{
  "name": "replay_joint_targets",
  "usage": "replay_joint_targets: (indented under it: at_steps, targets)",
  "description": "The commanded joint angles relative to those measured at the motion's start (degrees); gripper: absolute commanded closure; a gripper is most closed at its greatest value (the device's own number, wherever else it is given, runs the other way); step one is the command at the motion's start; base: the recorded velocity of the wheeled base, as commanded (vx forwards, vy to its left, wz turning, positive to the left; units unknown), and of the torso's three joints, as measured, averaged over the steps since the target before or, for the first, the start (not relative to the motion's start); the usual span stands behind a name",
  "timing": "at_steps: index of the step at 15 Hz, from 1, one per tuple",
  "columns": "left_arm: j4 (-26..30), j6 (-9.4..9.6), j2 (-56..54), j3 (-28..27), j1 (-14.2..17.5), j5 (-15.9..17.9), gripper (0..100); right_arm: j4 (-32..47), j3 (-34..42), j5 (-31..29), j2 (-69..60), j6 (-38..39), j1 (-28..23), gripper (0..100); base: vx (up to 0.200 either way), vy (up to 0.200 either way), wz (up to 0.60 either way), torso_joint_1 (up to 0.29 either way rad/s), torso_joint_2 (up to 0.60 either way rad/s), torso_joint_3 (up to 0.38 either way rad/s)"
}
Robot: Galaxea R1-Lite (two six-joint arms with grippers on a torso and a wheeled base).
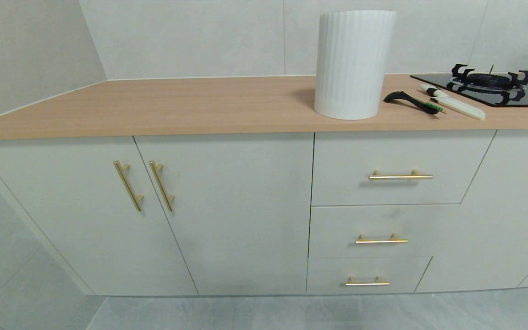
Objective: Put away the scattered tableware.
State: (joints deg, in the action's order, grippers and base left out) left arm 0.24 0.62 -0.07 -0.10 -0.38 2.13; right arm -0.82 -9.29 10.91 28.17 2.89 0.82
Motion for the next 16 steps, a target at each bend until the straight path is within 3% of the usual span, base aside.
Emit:
replay_joint_targets:
  at_steps: [1, 9, 16]
  targets:
    - [0.0, -0.01, 0.1, 0.0, 0.0, 0.1, 0, -3.1, -2.0, 0.9, 17.3, -0.1, 2.1, 0, 0.0, 0.0, 0.0, 0.0, 0.0, 0.0]
    - [0.0, -0.01, 0.1, 0.0, 0.0, 0.0, 0, -22.1, -17.8, 0.1, 58.2, -0.3, 7.5, 0, 0.0, 0.0, 0.0, 0.0, 0.0, 0.0]
    - [0.0, 0.08, 0.1, 0.0, 0.0, 0.1, 0, -23.5, -31.4, -2.7, 72.6, -2.5, 8.0, 0, 0.0, 0.0, 0.0, 0.0, 0.0, 0.0]
